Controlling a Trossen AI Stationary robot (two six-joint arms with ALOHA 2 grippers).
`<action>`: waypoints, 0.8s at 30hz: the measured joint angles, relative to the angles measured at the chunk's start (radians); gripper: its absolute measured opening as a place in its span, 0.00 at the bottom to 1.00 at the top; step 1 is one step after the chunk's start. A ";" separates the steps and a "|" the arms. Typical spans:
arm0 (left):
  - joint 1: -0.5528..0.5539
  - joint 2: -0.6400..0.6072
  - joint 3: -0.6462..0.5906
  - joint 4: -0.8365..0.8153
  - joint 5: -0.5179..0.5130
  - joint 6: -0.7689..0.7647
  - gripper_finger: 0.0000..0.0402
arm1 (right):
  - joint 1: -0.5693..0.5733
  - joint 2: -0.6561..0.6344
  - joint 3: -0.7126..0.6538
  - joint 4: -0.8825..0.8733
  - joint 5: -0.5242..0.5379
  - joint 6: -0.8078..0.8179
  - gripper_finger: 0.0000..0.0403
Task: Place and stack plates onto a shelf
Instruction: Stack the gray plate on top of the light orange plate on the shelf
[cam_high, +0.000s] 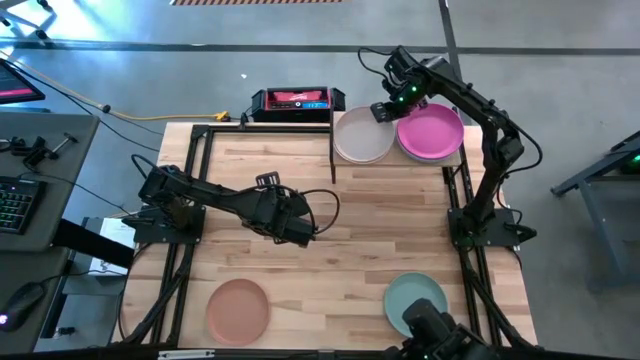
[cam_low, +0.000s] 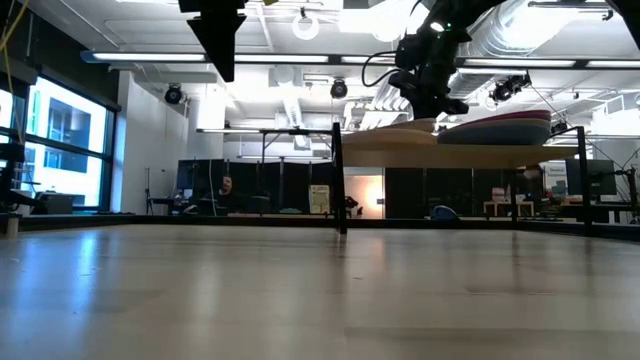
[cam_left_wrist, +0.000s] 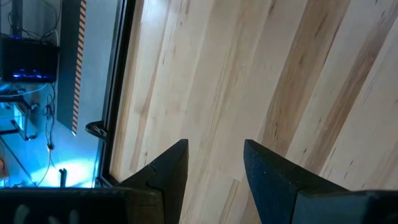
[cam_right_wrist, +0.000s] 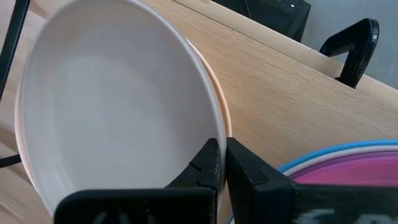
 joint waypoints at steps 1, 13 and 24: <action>0.000 0.000 0.000 0.000 0.000 -0.001 0.36 | 0.000 0.000 0.000 -0.002 0.000 0.000 0.00; -0.003 0.000 0.000 0.058 0.001 -0.114 0.36 | 0.003 0.000 0.000 0.003 0.007 -0.048 0.00; 0.006 0.000 0.000 0.083 0.000 -0.109 0.36 | 0.003 -0.001 0.000 0.016 0.005 -0.027 0.00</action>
